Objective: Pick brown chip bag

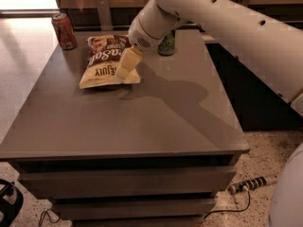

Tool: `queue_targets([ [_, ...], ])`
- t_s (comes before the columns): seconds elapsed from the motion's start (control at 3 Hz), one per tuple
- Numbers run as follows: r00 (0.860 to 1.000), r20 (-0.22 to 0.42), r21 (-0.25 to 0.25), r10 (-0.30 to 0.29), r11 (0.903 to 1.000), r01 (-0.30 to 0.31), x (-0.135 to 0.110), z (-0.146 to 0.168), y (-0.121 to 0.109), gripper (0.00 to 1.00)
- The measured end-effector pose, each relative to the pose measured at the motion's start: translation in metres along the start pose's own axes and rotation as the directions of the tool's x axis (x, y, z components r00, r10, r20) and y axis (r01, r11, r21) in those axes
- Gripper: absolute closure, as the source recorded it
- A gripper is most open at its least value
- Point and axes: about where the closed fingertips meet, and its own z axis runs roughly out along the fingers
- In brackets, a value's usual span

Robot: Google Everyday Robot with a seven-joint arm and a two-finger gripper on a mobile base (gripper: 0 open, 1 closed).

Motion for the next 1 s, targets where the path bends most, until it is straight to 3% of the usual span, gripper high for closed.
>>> queue_targets([
  [0.67,0.999,-0.035,-0.01,-0.002,0.9999,0.002,-0.003,0.041,-0.017,0.0],
  [1.0,0.999,-0.035,-0.01,-0.003,0.9999,0.002,-0.003,0.041,-0.017,0.0],
])
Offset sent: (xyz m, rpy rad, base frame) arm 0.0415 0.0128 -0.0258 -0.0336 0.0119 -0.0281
